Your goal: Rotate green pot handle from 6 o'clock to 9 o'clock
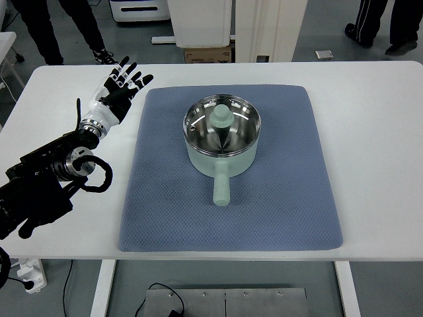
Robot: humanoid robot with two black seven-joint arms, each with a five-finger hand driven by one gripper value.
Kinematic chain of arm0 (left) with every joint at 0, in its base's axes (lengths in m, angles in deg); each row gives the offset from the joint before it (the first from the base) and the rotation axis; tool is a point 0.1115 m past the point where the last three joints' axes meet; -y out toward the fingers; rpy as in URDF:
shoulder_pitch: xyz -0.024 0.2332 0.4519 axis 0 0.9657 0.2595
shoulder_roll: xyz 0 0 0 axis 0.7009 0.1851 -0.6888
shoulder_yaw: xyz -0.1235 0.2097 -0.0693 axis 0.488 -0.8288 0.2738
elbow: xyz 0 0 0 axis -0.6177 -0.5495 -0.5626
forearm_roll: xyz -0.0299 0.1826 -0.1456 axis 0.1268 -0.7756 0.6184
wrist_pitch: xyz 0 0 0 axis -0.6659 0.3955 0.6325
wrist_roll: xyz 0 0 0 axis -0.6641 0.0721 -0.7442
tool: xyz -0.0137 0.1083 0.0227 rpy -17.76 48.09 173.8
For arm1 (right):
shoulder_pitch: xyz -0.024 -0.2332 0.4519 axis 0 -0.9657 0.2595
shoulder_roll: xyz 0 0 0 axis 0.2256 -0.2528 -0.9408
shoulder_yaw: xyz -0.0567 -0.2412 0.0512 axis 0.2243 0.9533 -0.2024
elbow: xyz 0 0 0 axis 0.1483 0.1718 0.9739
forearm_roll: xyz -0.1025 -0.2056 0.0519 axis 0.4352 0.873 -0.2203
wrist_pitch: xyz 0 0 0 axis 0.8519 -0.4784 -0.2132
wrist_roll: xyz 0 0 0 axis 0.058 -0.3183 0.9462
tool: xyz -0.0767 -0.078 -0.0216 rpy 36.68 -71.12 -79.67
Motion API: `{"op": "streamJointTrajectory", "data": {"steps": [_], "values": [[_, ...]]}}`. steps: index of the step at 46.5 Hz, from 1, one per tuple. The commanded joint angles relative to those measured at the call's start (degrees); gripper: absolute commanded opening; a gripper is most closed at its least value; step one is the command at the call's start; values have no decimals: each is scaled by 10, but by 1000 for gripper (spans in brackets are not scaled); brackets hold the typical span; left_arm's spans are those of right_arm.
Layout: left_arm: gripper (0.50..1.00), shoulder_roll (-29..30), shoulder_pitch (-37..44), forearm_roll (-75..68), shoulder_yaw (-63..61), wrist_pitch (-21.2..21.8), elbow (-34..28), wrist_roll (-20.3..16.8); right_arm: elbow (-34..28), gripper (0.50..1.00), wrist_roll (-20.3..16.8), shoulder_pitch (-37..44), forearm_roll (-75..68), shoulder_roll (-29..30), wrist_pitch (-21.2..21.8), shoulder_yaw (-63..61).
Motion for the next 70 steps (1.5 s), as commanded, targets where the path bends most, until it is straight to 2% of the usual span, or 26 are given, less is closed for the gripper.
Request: {"op": "streamJointTrajectory", "data": {"steps": [1, 56, 70], "values": [[1000, 0, 0, 0, 0, 0, 1, 0, 1, 1000, 0, 0, 0, 0, 0, 0], [1000, 1, -4, -5, 5, -4, 0, -3, 0, 1000, 0, 0, 0, 0, 0, 0], [1000, 4, -9, -5, 6, -5, 0, -15, 0, 1000, 0, 0, 0, 0, 0, 0]]}}
